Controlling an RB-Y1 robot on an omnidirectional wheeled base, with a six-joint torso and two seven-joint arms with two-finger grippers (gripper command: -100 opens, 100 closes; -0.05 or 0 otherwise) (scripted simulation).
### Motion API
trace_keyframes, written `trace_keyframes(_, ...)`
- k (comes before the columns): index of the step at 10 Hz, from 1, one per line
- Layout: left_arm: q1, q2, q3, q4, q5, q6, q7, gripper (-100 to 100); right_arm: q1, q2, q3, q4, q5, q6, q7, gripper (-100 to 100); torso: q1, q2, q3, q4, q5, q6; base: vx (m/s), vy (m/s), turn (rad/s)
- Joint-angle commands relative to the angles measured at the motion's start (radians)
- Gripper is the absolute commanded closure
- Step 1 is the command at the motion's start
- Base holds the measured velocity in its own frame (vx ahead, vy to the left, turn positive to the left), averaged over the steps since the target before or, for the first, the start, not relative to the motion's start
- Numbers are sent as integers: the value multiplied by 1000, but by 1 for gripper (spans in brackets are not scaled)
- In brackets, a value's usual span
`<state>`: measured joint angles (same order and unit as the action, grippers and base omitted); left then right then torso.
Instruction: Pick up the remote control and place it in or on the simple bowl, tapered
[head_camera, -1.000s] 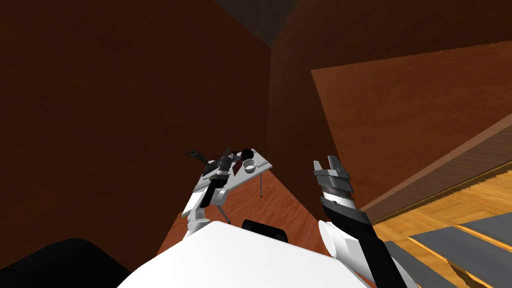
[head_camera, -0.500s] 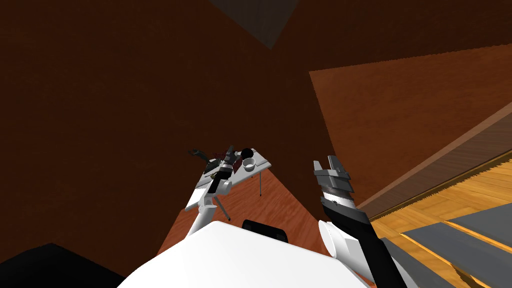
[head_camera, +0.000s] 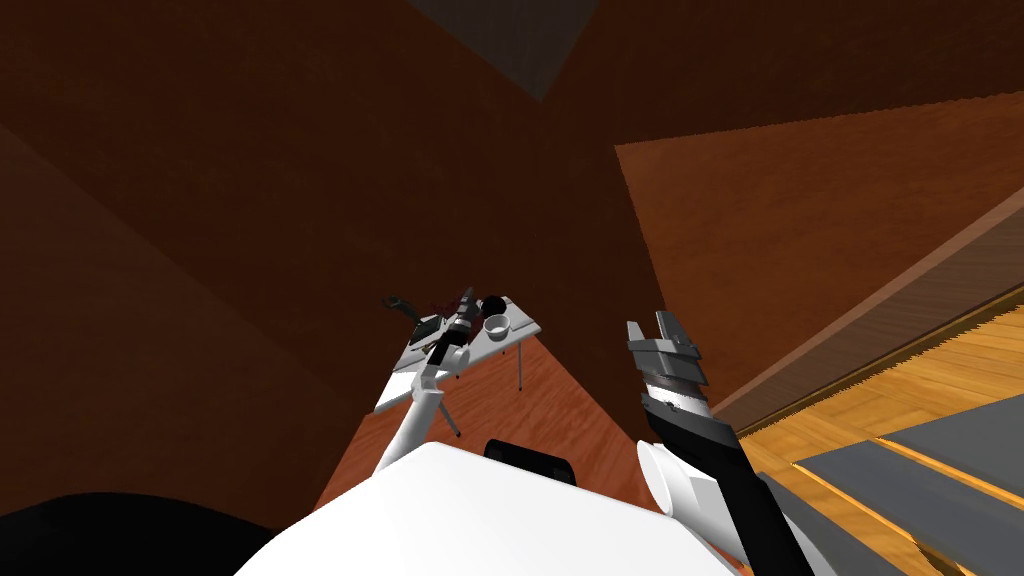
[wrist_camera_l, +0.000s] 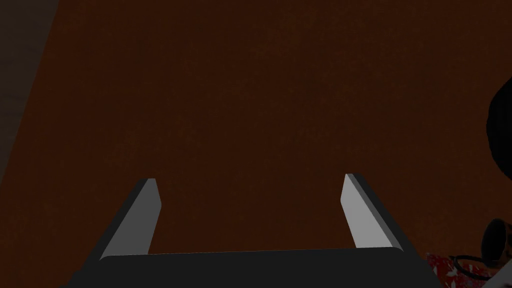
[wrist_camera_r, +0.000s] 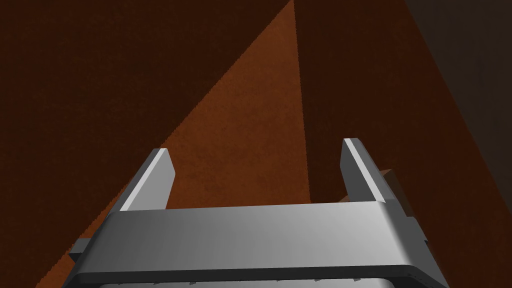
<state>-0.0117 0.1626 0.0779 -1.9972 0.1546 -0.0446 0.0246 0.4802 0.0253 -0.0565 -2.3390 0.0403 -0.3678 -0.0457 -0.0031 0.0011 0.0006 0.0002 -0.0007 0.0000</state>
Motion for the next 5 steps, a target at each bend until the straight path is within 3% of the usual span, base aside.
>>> trace_keyframes(1,-46,1,-1,28,9,40,9,-100,0,0,0,0,0,0,0,0,0,0,0,0,0,0,-15,-37,16)
trace_keyframes(2,-70,5,0,66,29,71,27,-100,0,0,0,0,0,0,0,0,0,0,0,0,0,0,-18,-44,31)
trace_keyframes(4,-104,5,0,68,29,100,27,-100,0,0,0,0,0,0,0,0,0,-1,0,0,0,0,-8,-28,9)
trace_keyframes(5,-142,7,0,110,47,143,46,-100,0,0,0,0,0,0,0,0,1,-1,-1,0,0,0,-3,-35,28)
